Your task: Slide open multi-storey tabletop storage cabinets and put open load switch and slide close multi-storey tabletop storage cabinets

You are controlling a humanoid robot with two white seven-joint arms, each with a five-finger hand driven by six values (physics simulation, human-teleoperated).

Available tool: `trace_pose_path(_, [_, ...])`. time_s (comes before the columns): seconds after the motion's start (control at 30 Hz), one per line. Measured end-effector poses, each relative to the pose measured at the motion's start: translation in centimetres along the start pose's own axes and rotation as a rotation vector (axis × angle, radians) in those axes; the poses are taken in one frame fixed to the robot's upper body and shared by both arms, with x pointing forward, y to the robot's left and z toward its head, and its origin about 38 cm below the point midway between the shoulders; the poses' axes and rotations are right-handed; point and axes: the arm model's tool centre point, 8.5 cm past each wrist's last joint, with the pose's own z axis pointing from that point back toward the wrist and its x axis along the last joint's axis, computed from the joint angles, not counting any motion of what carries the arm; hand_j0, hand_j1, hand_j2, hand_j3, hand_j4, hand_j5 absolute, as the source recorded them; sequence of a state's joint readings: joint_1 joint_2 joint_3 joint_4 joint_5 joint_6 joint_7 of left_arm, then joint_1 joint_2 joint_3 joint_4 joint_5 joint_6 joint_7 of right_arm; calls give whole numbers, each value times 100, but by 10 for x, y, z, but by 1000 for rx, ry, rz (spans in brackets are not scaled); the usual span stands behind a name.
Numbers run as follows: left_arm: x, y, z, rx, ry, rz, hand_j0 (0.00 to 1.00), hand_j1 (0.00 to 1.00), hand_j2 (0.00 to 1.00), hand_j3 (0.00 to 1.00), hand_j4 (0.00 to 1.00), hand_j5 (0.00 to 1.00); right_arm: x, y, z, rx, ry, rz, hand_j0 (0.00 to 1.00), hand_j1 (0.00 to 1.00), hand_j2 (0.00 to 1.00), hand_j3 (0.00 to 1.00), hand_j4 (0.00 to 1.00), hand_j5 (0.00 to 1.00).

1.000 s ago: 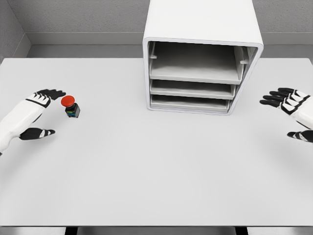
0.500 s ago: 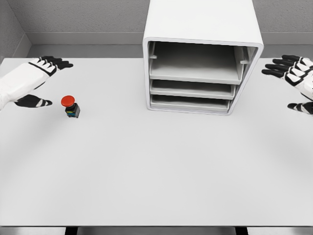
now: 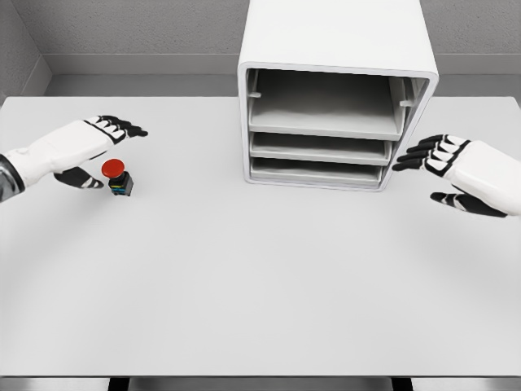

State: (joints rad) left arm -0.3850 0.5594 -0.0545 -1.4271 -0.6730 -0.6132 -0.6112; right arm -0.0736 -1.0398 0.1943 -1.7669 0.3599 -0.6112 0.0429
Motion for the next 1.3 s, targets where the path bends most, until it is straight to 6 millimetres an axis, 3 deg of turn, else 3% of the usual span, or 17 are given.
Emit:
trace_pose_path(0.07, [-1, -5, -4, -28, 3, -6, 100, 100, 100, 100, 100, 100, 1, -8, -12, -32, -23, 11, 64, 64, 64, 64, 64, 64])
trace_pose_path(0.3, [-3, -17, -13, -81, 1, -1, 100, 100, 100, 100, 100, 100, 12, 10, -26, -26, -63, -34, 64, 64, 64, 64, 64, 64])
trace_pose_path(0.4, [-1, -22, -16, -96, -7, -1, 100, 100, 100, 100, 100, 100, 13, -4, -41, -68, -93, -9, 64, 64, 64, 64, 64, 64])
trace_pose_path(0.57, [-1, -26, -17, -110, -8, 4, 86, 86, 86, 86, 86, 86, 24, 11, -54, -64, -131, -49, 64, 64, 64, 64, 64, 64])
trace_pose_path(0.8, [-7, -33, -14, -131, 10, 15, 79, 79, 79, 79, 79, 79, 30, 1, -73, -120, -168, -46, 66, 66, 66, 66, 66, 66])
trace_pose_path(0.9, [-9, -33, -13, -134, 14, 15, 71, 71, 71, 71, 71, 71, 33, -2, -81, -131, -190, -41, 66, 66, 66, 66, 66, 66])
trace_pose_path(1.3, [-9, -28, -11, -120, 13, 9, 70, 70, 70, 70, 70, 70, 40, 1, -95, -161, -214, -68, 75, 75, 75, 75, 75, 75])
